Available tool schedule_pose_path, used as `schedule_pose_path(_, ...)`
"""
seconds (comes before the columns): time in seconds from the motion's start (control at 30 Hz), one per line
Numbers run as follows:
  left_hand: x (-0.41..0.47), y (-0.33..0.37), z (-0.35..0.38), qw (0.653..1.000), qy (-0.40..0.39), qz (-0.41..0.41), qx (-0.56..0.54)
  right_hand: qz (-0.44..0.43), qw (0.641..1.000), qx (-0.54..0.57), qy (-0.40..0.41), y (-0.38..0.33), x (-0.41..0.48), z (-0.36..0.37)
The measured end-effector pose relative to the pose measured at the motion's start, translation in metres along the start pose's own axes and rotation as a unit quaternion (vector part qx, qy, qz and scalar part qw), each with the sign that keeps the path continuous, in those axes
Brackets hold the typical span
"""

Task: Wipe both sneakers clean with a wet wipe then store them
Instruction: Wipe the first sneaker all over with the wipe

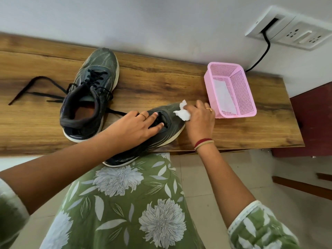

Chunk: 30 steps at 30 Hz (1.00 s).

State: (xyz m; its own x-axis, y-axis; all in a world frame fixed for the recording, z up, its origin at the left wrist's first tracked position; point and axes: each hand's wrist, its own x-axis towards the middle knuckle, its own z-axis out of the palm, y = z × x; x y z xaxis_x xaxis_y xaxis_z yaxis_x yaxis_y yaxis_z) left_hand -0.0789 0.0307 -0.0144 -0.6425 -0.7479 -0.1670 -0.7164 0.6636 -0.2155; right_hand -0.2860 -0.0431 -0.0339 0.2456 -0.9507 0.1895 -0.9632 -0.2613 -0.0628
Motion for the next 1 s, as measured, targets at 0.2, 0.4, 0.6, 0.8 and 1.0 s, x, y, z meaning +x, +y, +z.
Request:
schedule_pose_path(0.2, -0.001, -0.048, -0.015, 0.992, -0.098, 0.068, -0.036, 0.456, 0.69, 0.547, 0.128, 0.028, -0.009, -0.004)
schedule_pose_path(0.4, 0.005, -0.055, -0.023, 0.979, -0.147, 0.141, -0.024, 0.429, 0.608, 0.668, 0.001, 0.022, -0.039, -0.028)
schedule_pose_path(0.6, 0.011, -0.026, -0.051, 0.961, -0.099, -0.144, -0.213, 0.417, 0.611, 0.672, -0.041, 0.008, -0.044, -0.024)
schedule_pose_path(0.8, 0.054, 0.043, -0.05, 0.909, -0.12, -0.356, -0.18, 0.418, 0.622, 0.662, -0.025, 0.006, -0.036, -0.015)
schedule_pose_path(1.0, 0.073, 0.062, -0.025, 0.872, -0.051, -0.445, -0.196, 0.375, 0.696, 0.612, -0.025, 0.004, -0.023, 0.0)
